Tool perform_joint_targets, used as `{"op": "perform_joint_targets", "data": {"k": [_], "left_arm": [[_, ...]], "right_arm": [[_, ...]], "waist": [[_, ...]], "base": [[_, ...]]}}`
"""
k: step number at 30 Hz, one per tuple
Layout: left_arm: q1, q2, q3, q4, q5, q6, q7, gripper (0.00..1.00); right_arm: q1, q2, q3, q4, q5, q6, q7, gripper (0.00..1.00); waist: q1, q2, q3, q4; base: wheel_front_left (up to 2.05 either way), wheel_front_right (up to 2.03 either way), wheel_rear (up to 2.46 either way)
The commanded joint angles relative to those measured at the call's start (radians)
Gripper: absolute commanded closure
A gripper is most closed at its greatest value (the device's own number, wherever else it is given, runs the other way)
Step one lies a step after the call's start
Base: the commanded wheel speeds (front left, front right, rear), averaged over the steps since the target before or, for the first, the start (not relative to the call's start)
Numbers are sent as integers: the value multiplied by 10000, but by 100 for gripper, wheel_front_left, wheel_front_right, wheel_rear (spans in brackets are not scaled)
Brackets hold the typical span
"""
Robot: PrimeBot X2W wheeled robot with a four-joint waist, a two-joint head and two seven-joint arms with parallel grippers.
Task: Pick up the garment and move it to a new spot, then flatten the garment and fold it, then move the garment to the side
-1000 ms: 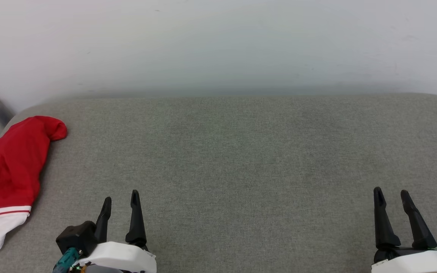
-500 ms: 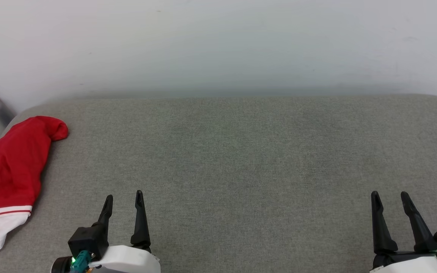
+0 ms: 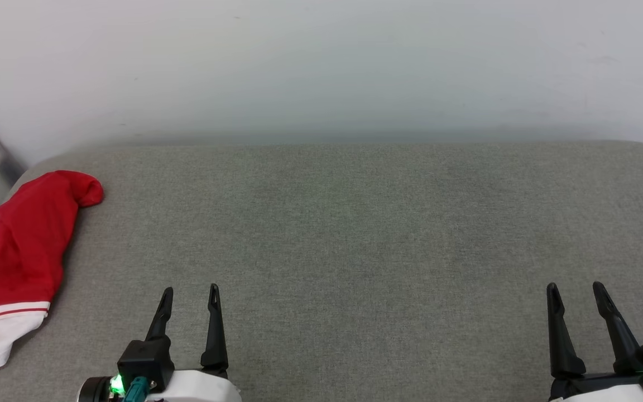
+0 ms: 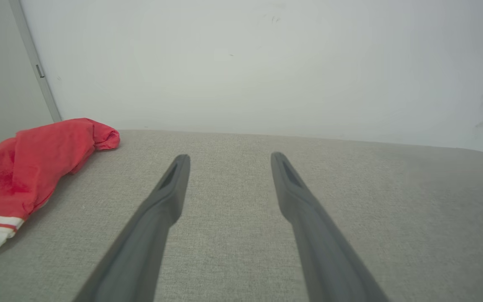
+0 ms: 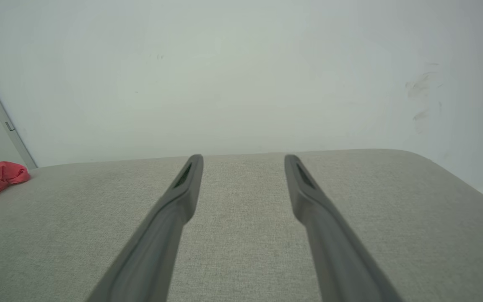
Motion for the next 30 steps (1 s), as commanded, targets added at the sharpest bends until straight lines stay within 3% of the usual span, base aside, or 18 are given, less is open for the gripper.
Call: {"op": "perform_joint_targets", "data": {"k": [1, 16, 30], "left_arm": [[41, 14, -5, -66, 203, 45, -80, 0], [247, -14, 29, 7, 986, 162, -348, 0], [262, -19, 53, 220, 548, 106, -331, 0]], "right_arm": [[122, -3, -7, -113, -128, -3, -74, 0], [348, 0, -84, -112, -620, -3, -346, 0], [394, 0, 92, 12, -99, -3, -328, 0]], "waist": [[0, 0, -1, 4], [0, 0, -3, 28], [0, 0, 48, 38]], "base": [[0, 0, 0], [0, 0, 0], [0, 0, 0]]}}
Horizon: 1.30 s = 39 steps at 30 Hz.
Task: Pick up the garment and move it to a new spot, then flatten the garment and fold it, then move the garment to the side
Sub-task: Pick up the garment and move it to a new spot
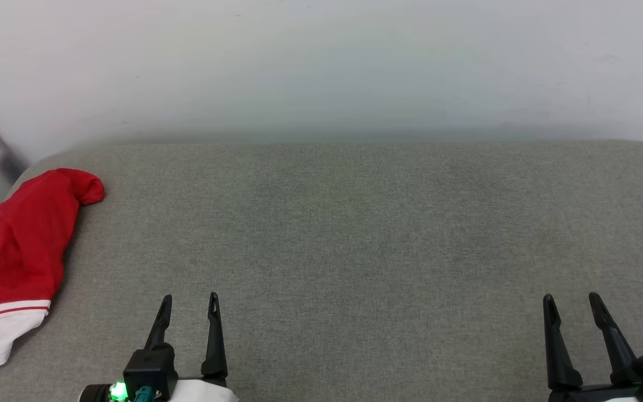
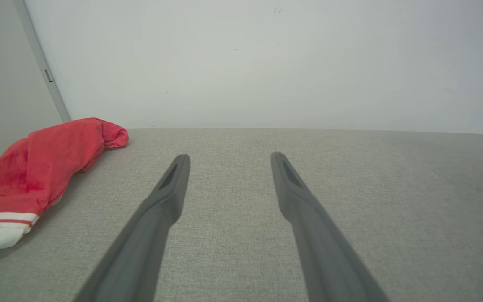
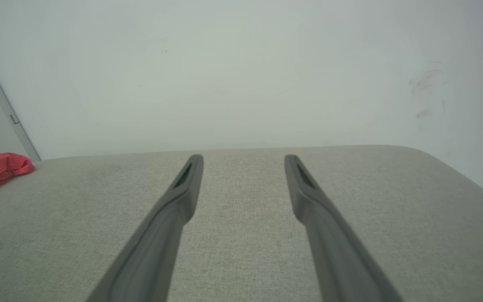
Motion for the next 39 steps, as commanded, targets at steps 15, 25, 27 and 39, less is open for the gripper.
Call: {"op": "perform_joint_targets", "data": {"k": [15, 25, 27, 39], "left_arm": [[47, -6, -10, 69, -140, 31, -28, 0], [-47, -5, 34, 66, -100, 82, -28, 0], [-88, -5, 58, 46, -102, 97, -28, 0], [-125, -6, 342, -75, -167, 215, -26, 0]], "right_arm": [[110, 2, 70, 111, 407, -5, -21, 0], [158, 2, 98, 40, 396, -3, -21, 0], [182, 2, 118, 21, 357, -3, -21, 0], [255, 4, 191, -94, 217, -5, -21, 0]], "waist": [[0, 0, 21, 43], [0, 0, 32, 305], [0, 0, 36, 451], [0, 0, 97, 2028]], "base": [[0, 0, 0], [0, 0, 0], [0, 0, 0], [0, 0, 0]]}}
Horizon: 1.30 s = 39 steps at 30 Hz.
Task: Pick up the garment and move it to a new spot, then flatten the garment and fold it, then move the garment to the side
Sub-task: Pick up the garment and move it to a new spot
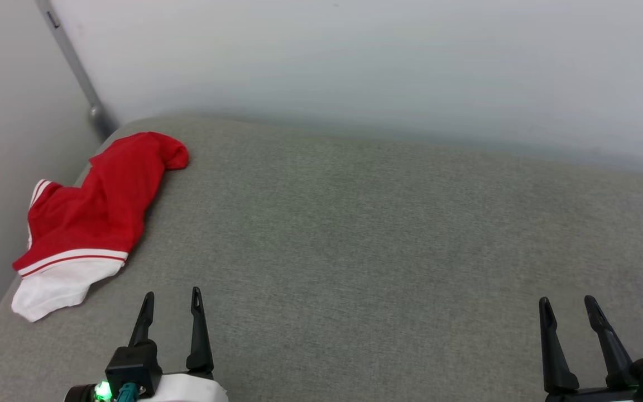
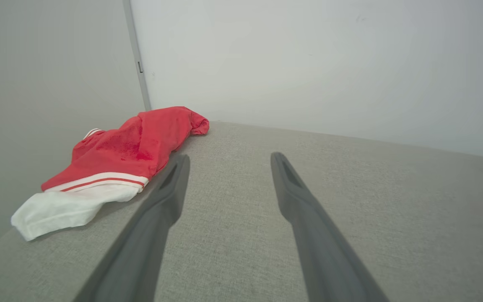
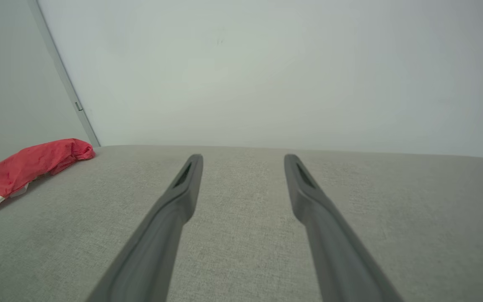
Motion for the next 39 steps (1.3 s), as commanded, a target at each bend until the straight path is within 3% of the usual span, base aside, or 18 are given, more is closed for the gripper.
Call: {"op": "perform_joint_targets", "data": {"k": [1, 13, 21, 32, 39], "left_arm": [[-54, -4, 59, -29, -25, 36, -26, 0], [29, -5, 333, -87, -160, 124, -26, 0], [105, -4, 426, -133, -274, 245, -26, 0], [79, -4, 623, -87, -381, 361, -26, 0], [-1036, 172, 1582, 105, -239, -117, -26, 0]], "right_arm": [[119, 6, 17, -39, -22, -7, -21, 0], [184, 3, 40, -128, -186, -5, -20, 0], [134, 4, 125, -173, -306, -5, -21, 0], [110, 4, 313, -201, -439, -5, -21, 0], [-80, 6, 339, -301, -574, -7, -21, 0]], "waist": [[0, 0, 22, 367], [0, 0, 46, 2132], [0, 0, 141, 2879], [0, 0, 165, 2792], [0, 0, 445, 2369]], "base": [[0, 0, 0], [0, 0, 0], [0, 0, 0], [0, 0, 0], [0, 0, 0]]}}
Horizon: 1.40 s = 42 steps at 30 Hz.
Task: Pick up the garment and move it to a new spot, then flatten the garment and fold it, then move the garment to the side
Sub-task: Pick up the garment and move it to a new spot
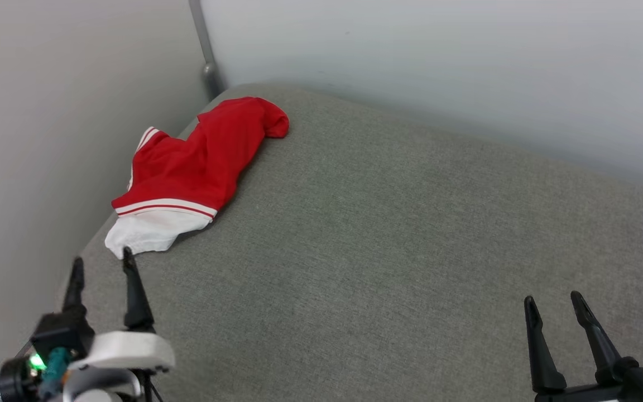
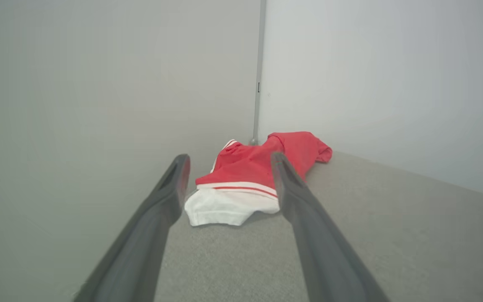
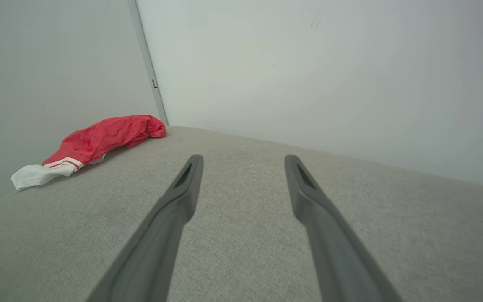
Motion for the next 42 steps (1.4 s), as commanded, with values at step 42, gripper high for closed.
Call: {"op": "perform_joint_targets", "data": {"k": [42], "left_arm": [[-9032, 7356, -992, 4081, -5590, -2434, 10829, 0]], "right_arm": [[-3003, 4, -586, -2779, -1668, -5, -19, 0]], "waist": [[0, 0, 6414, -2692]], "base": [[0, 0, 0]]}}
